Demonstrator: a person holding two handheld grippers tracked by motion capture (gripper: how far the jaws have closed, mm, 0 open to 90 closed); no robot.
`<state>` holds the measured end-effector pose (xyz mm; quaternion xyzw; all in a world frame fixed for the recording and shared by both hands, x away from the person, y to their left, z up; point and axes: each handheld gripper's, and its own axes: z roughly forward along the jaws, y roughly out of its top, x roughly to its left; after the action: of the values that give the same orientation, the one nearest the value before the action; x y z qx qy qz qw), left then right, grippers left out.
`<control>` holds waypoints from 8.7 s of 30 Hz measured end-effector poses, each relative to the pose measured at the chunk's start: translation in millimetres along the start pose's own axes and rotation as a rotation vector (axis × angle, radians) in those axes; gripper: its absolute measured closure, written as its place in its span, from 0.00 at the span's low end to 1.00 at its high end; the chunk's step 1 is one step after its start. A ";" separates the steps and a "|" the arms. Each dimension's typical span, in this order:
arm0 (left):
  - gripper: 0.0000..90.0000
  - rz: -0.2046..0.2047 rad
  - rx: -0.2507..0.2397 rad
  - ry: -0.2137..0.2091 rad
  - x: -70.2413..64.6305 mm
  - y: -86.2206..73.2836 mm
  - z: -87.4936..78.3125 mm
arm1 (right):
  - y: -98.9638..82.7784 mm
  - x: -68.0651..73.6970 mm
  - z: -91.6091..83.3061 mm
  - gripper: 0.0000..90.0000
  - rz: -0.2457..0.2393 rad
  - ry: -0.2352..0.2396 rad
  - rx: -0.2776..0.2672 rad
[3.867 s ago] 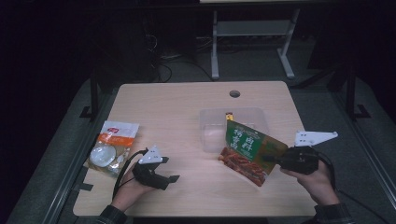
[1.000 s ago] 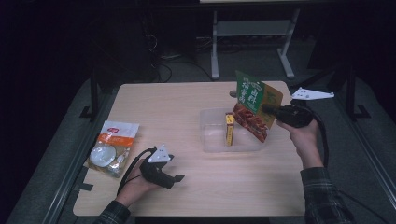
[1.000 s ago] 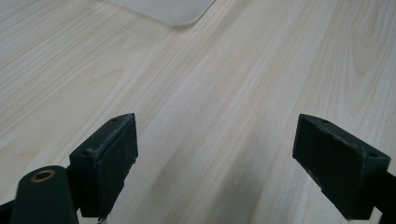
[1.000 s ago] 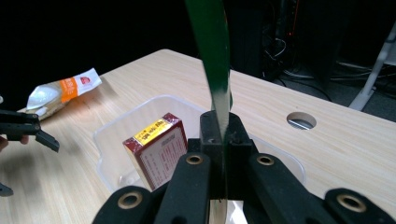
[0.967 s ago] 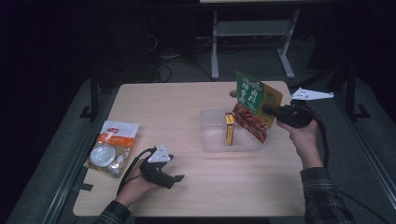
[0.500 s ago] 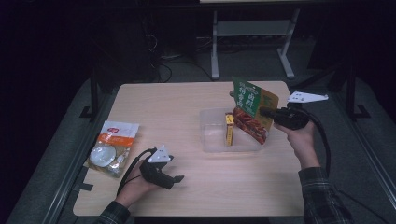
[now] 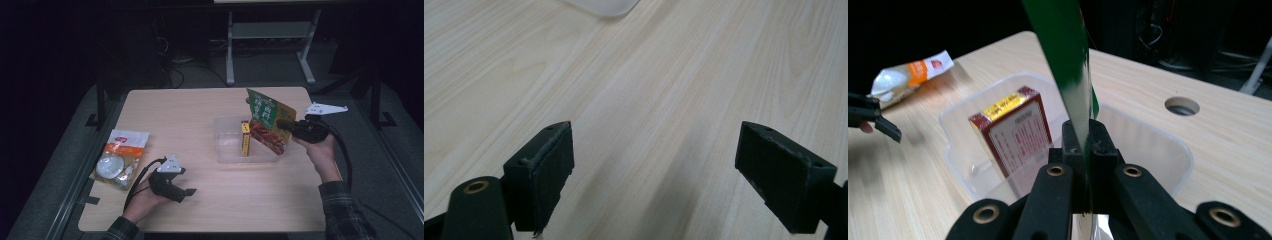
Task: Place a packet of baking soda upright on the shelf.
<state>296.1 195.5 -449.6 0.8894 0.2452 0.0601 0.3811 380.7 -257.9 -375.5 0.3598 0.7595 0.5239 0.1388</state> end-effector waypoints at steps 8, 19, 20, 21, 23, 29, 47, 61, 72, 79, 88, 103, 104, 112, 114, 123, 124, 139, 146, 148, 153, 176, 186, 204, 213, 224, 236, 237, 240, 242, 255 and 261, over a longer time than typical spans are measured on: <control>0.15 -0.005 0.026 -0.031 -2.5 1.9 1.4 | -6.7 -0.8 0.1 0.96 0.001 -0.003 0.013; 0.16 -0.026 0.054 -0.023 -3.7 0.2 -0.5 | -7.2 5.9 -9.4 0.36 0.015 -0.074 0.038; 0.15 -0.018 0.042 -0.020 -3.1 0.6 -2.1 | -8.9 7.0 -11.9 0.35 0.013 -0.080 0.036; 0.15 -0.007 0.043 -0.013 -2.5 1.0 -3.8 | -11.0 8.4 -14.6 0.34 0.014 -0.083 0.042; 0.15 -0.020 0.037 -0.012 -2.9 0.9 -4.9 | -14.4 11.1 -17.7 0.32 0.007 -0.099 0.058; 0.15 -0.021 0.029 0.013 -3.7 -1.1 -8.7 | -30.3 24.5 -31.0 0.28 -0.020 -0.136 0.100; 0.16 -0.046 0.023 0.039 -18.9 -9.7 -19.9 | -73.6 75.3 -33.2 0.27 -0.074 -0.029 0.222; 0.16 -0.063 0.028 0.086 -8.0 -13.7 -27.8 | -95.8 119.4 11.9 0.25 -0.137 0.179 0.352; 0.27 -0.129 -0.007 0.185 17.2 -13.8 -57.0 | -98.9 119.5 17.4 0.25 -0.147 0.183 0.377; 0.42 -0.213 -0.059 0.279 45.9 -26.9 -91.8 | -99.7 120.0 19.2 0.25 -0.149 0.177 0.386; 0.45 -0.314 -0.077 0.433 83.6 -49.6 -129.6 | -100.7 119.5 20.6 0.25 -0.151 0.173 0.396; 0.40 -0.485 -0.100 0.562 144.2 -94.8 -160.6 | -100.9 119.7 23.2 0.25 -0.152 0.176 0.407; 0.39 -0.489 -0.099 0.561 147.1 -96.5 -159.9 | -101.0 119.5 23.5 0.25 -0.152 0.176 0.407; 0.37 -0.533 -0.052 0.547 161.9 -108.7 -145.7 | -101.6 119.5 25.5 0.25 -0.160 0.178 0.411; 0.36 -0.543 -0.039 0.540 163.5 -112.4 -141.5 | -101.6 119.5 25.7 0.25 -0.161 0.178 0.412; 0.50 -0.569 -0.037 0.424 165.4 -117.9 -134.9 | -101.4 120.0 25.2 0.25 -0.166 0.179 0.411; 0.52 -0.576 -0.044 0.413 165.4 -117.8 -134.1 | -101.3 120.0 25.3 0.25 -0.167 0.179 0.411; 0.96 -0.519 -0.030 0.317 159.7 -111.5 -131.9 | -100.9 120.8 25.1 0.26 -0.163 0.175 0.415; 0.99 -0.504 -0.104 0.298 149.2 -101.3 -140.7 | -100.5 120.0 24.8 0.26 -0.158 0.173 0.412; 0.99 -0.500 -0.123 0.293 146.4 -98.6 -142.8 | -100.5 119.9 24.7 0.26 -0.159 0.173 0.411; 0.99 -0.459 -0.179 0.275 133.0 -85.4 -152.1 | -99.9 119.5 23.6 0.26 -0.152 0.180 0.404; 1.00 -0.249 -0.318 0.078 56.0 -2.5 -120.6 | -72.6 131.9 28.8 0.26 -0.097 0.289 0.188; 1.00 -0.189 -0.316 -0.036 20.4 26.2 -83.0 | -54.3 147.9 50.0 0.34 -0.112 0.343 0.104; 0.99 -0.160 -0.334 -0.120 -7.0 39.7 -57.1 | -37.9 161.9 82.3 0.78 -0.034 0.423 -0.020; 0.99 -0.149 -0.321 -0.116 -8.8 39.5 -52.0 | -37.8 163.1 80.9 0.99 -0.039 0.437 -0.027; 0.94 -0.121 -0.289 -0.075 -9.4 39.4 -46.9 | -34.4 162.0 76.4 1.00 -0.010 0.539 -0.033; 0.51 -0.101 -0.260 -0.005 -6.2 35.5 -48.0 | -24.0 159.7 63.7 1.00 -0.034 0.555 -0.057; 0.49 -0.102 -0.253 -0.005 -6.3 33.2 -47.6 | -23.0 159.1 61.9 1.00 -0.035 0.550 -0.058; 0.43 -0.104 -0.227 -0.016 -7.0 26.5 -44.9 | -18.0 154.1 53.4 1.00 -0.048 0.530 -0.066; 0.40 -0.101 -0.208 -0.018 -8.5 23.3 -43.3 | -15.3 150.5 49.1 1.00 -0.055 0.518 -0.076; 0.18 -0.053 -0.040 -0.044 -26.1 -2.4 -28.0 | 10.1 135.4 18.0 1.00 -0.087 0.458 -0.104; 0.17 -0.016 0.016 -0.022 -24.1 -4.9 -19.9 | 25.4 128.8 10.4 1.00 -0.089 0.416 -0.131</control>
<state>267.4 199.7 -437.2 0.8911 0.2485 0.0452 0.3769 306.4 -156.7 -335.6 0.2004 0.7513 0.6283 0.0251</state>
